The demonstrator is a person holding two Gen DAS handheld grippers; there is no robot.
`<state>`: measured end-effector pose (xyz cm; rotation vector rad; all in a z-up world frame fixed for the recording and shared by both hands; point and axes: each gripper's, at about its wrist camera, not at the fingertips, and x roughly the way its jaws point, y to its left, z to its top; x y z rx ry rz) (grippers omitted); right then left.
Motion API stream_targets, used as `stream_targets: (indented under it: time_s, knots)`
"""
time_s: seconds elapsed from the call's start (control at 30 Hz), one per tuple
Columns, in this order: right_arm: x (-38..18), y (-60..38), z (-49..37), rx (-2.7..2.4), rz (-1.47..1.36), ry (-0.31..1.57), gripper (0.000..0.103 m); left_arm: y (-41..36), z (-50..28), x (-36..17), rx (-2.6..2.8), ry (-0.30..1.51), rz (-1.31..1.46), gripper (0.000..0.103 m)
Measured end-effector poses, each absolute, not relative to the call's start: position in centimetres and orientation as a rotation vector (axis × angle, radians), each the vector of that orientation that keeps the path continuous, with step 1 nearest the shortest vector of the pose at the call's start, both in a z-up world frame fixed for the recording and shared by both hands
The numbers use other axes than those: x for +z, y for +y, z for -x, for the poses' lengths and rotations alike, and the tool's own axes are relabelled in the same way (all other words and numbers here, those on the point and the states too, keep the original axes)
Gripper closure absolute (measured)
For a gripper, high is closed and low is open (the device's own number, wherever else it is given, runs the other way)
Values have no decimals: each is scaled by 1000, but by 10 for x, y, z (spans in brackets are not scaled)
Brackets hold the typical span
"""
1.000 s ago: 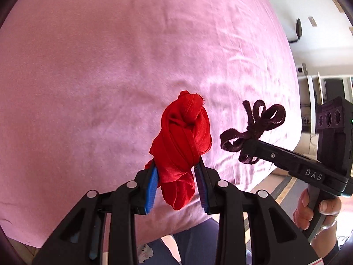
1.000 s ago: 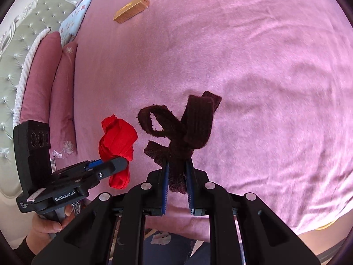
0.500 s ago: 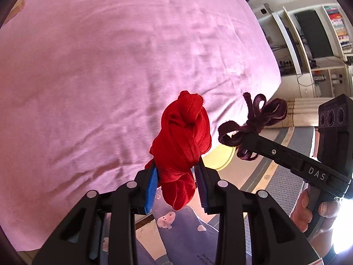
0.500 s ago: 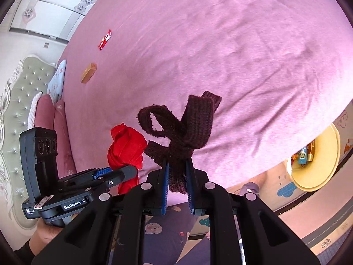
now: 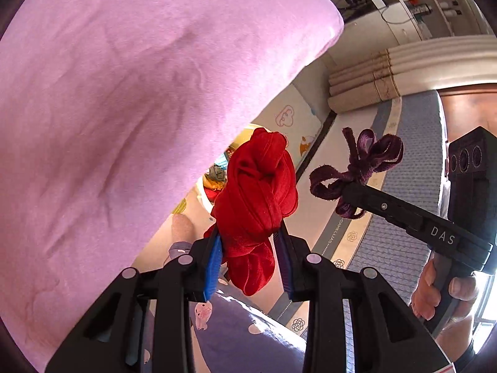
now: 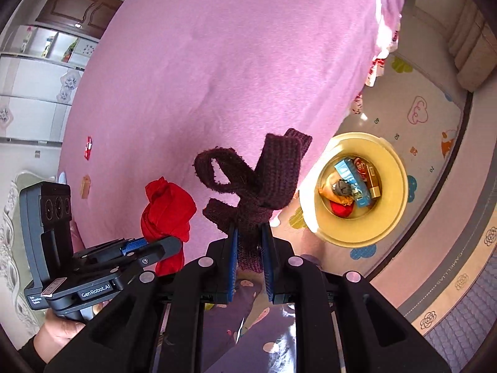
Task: Collect trash
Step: 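Carry the red cloth and brown shoelace toward the yellow basin, then open both tools over the yellow basin to drop cloth and shoelace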
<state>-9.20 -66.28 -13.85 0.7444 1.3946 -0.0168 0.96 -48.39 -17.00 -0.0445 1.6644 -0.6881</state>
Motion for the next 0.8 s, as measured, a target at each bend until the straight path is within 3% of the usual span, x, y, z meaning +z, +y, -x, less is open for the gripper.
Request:
stream_targets:
  time_s: [0.33, 0.4, 0.47, 0.5, 0.53, 0.8]
  knots:
    - [-178, -734, 134, -139, -866, 1407, 88, -585, 7, -201, -811, 1734, -154, 68]
    - [-181, -743, 138, -163, -882, 1404, 84, -594, 9, -205, -815, 1744, -170, 60]
    - [-186, -749, 142, -172, -914, 1401, 72, -602, 10, -207, -824, 1747, -182, 57]
    - [-186, -752, 145, -173, -919, 1398, 72, -604, 11, -208, -824, 1749, -191, 47]
    - [-185, -753, 146, -178, -917, 1398, 72, -606, 11, -209, -820, 1745, -198, 43]
    - [-185, -756, 148, -174, -923, 1397, 72, -603, 7, -210, -794, 1743, -204, 41]
